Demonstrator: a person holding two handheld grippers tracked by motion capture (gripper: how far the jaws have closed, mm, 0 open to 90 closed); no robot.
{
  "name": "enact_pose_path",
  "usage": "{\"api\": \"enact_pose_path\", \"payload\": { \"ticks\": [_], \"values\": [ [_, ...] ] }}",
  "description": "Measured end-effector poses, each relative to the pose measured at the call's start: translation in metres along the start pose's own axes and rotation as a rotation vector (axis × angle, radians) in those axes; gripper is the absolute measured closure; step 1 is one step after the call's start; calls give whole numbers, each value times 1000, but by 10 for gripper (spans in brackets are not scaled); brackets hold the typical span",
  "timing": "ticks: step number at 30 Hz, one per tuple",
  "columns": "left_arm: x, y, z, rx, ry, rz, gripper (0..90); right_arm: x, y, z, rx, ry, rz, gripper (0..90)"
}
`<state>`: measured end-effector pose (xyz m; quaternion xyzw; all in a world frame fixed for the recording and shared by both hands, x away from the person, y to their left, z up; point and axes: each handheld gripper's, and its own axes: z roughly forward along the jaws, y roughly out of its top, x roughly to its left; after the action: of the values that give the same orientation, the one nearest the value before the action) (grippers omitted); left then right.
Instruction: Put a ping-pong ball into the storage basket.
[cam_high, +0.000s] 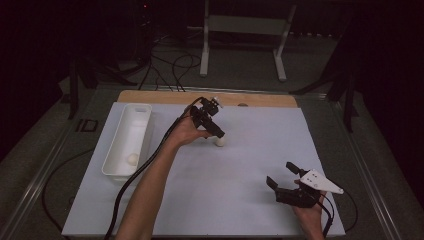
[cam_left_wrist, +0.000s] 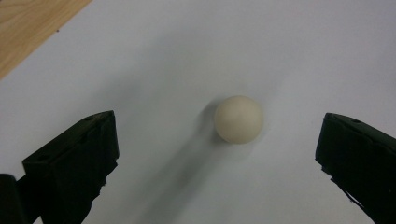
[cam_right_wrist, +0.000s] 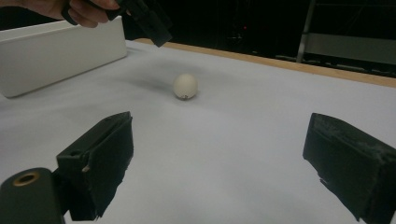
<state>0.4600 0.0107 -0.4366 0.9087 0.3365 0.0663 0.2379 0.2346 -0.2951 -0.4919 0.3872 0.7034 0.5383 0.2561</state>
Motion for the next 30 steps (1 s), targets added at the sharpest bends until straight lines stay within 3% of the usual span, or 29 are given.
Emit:
{"api": "enact_pose_path", "payload": {
  "ticks": [11, 30],
  "values": [
    [-2, 1, 10, 9, -8, -20, 1, 0, 0, 0, 1, 1, -2, 84],
    [-9, 2, 23, 35, -46, -19, 1, 0, 0, 1, 2, 3, -3, 84]
  ]
}}
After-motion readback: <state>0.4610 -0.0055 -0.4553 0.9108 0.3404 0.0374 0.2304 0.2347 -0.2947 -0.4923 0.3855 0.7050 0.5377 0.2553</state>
